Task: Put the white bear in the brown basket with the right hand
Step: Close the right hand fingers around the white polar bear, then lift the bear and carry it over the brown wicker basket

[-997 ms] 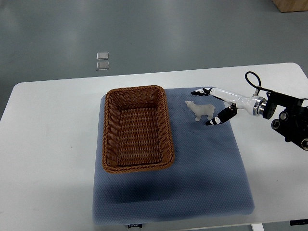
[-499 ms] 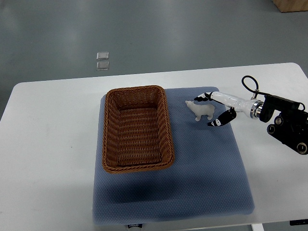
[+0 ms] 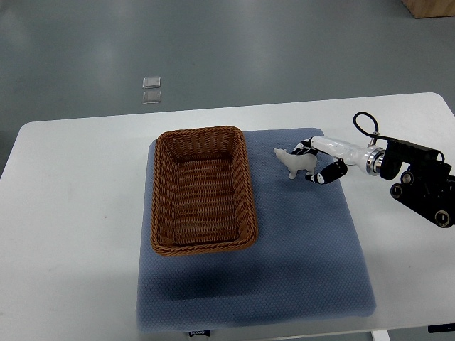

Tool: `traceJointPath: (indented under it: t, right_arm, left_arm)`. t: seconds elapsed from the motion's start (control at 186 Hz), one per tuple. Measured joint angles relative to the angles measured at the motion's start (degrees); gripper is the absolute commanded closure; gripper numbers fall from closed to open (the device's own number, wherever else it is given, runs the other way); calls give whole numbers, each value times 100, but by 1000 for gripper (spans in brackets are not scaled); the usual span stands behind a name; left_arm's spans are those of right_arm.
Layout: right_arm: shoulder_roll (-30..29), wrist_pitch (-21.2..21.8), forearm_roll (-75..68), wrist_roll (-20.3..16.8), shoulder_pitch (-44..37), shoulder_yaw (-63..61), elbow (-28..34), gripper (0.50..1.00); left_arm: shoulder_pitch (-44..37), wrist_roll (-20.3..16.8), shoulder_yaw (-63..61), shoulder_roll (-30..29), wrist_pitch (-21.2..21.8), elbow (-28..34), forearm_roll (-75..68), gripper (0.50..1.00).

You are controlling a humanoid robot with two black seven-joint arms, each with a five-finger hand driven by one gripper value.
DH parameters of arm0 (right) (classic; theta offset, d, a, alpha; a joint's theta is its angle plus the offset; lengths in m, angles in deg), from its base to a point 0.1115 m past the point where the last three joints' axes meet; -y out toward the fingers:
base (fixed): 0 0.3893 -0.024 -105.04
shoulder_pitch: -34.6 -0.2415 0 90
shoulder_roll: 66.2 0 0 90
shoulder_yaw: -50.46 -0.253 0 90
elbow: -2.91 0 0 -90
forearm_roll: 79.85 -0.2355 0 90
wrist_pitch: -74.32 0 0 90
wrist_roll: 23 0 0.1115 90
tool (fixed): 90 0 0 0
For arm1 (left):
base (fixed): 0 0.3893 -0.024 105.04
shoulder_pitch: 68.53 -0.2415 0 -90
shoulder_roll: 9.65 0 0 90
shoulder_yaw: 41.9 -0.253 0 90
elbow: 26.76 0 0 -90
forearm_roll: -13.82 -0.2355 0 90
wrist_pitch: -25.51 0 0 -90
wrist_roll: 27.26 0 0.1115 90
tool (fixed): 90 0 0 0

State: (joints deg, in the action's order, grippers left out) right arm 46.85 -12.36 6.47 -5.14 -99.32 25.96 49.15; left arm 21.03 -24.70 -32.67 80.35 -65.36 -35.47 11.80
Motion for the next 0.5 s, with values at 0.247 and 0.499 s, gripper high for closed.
traceJointPath:
  t: [0.247,0.499]
  right_arm:
    - [-2,-95,49,-216,-41,89,0,1000]
    - [-2,-259,55,-245,-158,89,0,1000]
  left_arm:
    - [-1,0,0,0,0,0,0,500]
    - [-1,0,0,0,-3,0,0,500]
